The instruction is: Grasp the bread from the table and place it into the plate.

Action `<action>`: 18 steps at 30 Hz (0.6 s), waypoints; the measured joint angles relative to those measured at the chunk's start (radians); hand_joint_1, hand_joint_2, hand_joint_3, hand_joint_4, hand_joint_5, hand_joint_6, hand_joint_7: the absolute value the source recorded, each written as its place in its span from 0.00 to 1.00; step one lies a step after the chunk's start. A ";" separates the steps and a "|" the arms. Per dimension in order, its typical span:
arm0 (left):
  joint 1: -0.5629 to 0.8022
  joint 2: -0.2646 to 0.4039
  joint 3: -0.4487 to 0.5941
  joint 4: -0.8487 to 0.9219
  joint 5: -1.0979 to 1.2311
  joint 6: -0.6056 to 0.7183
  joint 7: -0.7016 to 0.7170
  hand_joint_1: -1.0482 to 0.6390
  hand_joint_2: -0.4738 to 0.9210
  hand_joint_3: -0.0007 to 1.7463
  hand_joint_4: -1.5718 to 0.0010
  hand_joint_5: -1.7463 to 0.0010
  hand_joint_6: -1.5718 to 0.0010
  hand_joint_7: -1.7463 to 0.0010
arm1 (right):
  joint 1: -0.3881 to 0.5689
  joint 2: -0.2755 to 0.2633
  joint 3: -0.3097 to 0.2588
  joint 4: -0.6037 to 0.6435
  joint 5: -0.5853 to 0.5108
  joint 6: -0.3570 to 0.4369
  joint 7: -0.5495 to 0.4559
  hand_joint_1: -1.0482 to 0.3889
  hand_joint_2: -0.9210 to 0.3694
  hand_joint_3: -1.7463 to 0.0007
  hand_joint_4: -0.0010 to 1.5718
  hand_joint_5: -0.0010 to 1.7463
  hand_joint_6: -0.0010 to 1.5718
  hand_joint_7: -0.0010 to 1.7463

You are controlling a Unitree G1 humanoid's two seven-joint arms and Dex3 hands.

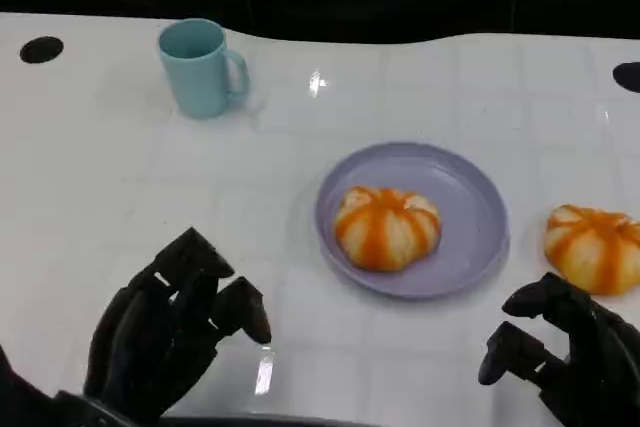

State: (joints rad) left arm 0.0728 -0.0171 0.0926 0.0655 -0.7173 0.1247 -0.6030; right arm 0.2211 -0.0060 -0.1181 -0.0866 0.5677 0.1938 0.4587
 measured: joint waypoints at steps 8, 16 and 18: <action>0.028 -0.026 0.014 0.000 0.004 0.046 0.030 0.28 1.00 0.16 0.49 0.00 0.65 0.00 | 0.000 0.000 -0.001 -0.001 0.000 0.003 0.006 0.37 0.00 0.88 0.46 0.89 0.51 0.62; 0.034 -0.048 0.031 0.017 0.027 0.046 0.047 0.29 1.00 0.17 0.48 0.00 0.63 0.00 | -0.001 -0.003 -0.003 0.000 -0.002 -0.003 0.009 0.37 0.00 0.88 0.46 0.90 0.49 0.62; 0.032 -0.055 0.039 0.033 0.036 0.044 0.048 0.29 1.00 0.17 0.47 0.00 0.62 0.00 | -0.001 -0.005 -0.004 0.000 -0.002 -0.007 0.013 0.37 0.00 0.88 0.46 0.90 0.50 0.62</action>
State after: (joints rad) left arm 0.1053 -0.0717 0.1319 0.0990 -0.6809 0.1690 -0.5555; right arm 0.2197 -0.0105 -0.1222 -0.0861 0.5661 0.1872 0.4716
